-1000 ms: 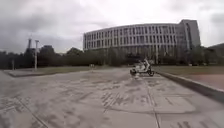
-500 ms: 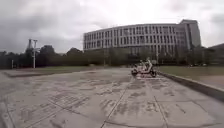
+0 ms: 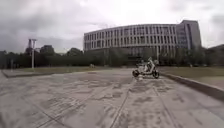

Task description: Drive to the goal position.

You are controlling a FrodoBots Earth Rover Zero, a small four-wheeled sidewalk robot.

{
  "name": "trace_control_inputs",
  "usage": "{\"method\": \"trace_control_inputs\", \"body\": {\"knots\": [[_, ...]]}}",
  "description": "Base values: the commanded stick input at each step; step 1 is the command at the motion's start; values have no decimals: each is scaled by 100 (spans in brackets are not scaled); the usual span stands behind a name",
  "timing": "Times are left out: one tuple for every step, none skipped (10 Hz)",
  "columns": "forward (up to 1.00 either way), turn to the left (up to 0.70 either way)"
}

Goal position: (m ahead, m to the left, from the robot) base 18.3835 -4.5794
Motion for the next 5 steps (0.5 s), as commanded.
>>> {"method": "trace_control_inputs", "body": {"knots": [[70,0],[70,0],[70,0],[70,0],[70,0]]}}
